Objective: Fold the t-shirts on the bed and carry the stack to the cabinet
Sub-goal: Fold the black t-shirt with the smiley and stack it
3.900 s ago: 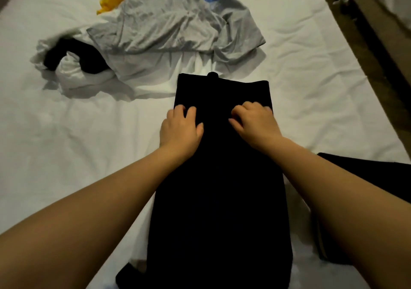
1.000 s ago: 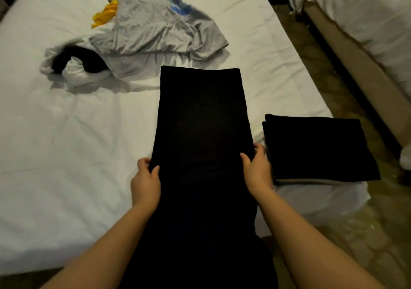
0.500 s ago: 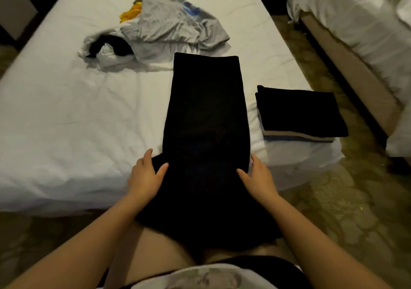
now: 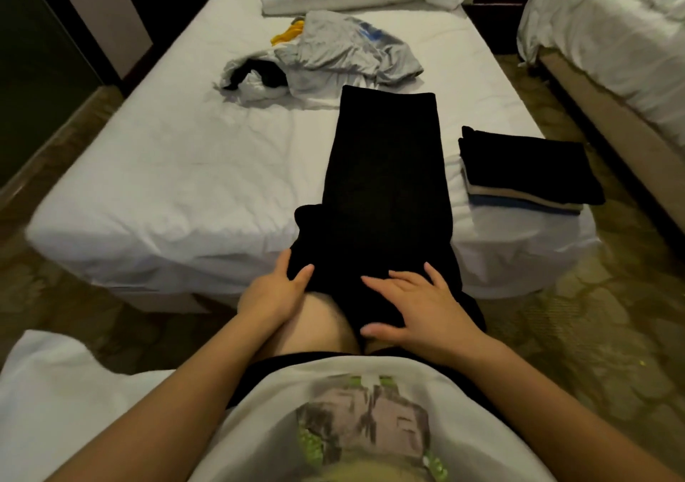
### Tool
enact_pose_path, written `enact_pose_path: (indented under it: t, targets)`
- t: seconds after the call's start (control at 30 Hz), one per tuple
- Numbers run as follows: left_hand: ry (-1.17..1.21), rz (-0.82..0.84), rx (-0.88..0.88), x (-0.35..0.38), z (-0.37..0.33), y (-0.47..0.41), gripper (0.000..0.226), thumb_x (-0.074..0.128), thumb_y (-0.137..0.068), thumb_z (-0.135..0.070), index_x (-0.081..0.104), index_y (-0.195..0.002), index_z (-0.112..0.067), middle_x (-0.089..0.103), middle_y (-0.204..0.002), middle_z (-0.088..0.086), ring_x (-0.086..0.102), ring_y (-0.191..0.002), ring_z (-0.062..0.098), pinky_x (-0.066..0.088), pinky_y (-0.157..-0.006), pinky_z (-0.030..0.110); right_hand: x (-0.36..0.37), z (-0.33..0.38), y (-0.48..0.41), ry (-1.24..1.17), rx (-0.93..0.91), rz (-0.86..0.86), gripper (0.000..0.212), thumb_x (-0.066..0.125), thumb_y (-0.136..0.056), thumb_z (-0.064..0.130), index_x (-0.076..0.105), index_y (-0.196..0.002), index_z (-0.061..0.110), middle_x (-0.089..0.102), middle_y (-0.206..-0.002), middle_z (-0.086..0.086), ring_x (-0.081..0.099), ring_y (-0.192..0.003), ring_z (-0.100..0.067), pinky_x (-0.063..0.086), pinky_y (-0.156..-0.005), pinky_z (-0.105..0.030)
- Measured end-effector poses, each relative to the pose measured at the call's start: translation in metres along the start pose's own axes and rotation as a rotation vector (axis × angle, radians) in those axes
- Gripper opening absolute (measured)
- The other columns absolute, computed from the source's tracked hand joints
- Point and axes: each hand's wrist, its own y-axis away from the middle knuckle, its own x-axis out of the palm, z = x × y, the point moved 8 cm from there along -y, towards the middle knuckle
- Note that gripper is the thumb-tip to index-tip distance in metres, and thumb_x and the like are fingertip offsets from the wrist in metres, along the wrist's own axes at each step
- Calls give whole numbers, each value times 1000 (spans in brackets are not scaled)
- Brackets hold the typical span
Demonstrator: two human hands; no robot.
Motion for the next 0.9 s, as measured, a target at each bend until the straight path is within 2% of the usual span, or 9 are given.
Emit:
enact_pose_path:
  t: [0.1,0.27,0.4,0.5,0.57,0.63,0.7,0.8,0.9]
  targets:
    - [-53,-20,21,-7,1,9,58,31,-94,-55,15,-147,-36,49,-136,17,49,-118,38,43,-90,41,4,4,6,87,8,4,80,49,-79,69,22,-146,35,33,-149,13,16,-142,-8,0,-117,-43]
    - [-34,-119,25,-15,4,10,51,39,-93,-52,30,-142,-39,53,-134,11,49,-118,36,44,-94,43,-3,3,2,79,35,-150,44,49,-91,46,48,-133,31,49,-138,12,32,-136,-8,15,-113,-33]
    - [168,-129,80,-12,-8,8,46,43,-96,-41,39,-141,-31,47,-141,4,44,-127,28,38,-100,36,-12,8,1,72,-12,-255,25,46,-96,34,63,-113,28,66,-113,9,56,-112,-11,30,-100,-28]
    - [410,-85,65,-10,-22,4,49,43,-97,-35,38,-142,-18,39,-147,8,37,-133,25,31,-103,31,-20,9,3,37,15,-305,24,44,-98,30,63,-112,25,67,-108,6,59,-101,-15,36,-89,-26]
    - [533,-153,54,-19,-29,3,53,51,-94,-31,37,-142,-11,41,-144,12,39,-131,29,34,-103,34,-28,7,8,-1,53,-351,25,43,-98,29,61,-115,23,66,-110,5,59,-100,-15,38,-80,-24]
    - [537,-288,43,-35,-33,6,58,60,-89,-27,39,-140,-11,45,-137,14,44,-125,32,40,-101,38,-36,7,13,-7,66,-387,26,42,-98,31,59,-117,25,65,-110,7,60,-99,-12,40,-75,-22]
    - [448,-357,27,-43,-37,11,59,63,-85,-20,39,-139,-11,41,-136,15,44,-122,33,39,-97,35,-36,8,15,12,44,-353,26,42,-98,33,60,-116,27,65,-109,9,60,-99,-10,40,-75,-21]
    - [343,-318,39,-38,-38,11,58,60,-84,-13,36,-137,-11,33,-139,17,45,-118,35,37,-88,32,-22,12,11,80,-46,-185,26,44,-97,33,63,-114,29,64,-112,10,56,-104,-11,41,-85,-24]
    - [312,-299,82,-33,-34,8,66,58,-84,-7,27,-142,-11,23,-146,17,39,-125,34,38,-93,33,-21,11,4,33,-50,-149,27,48,-94,39,64,-114,30,64,-113,12,53,-104,-10,41,-88,-23]
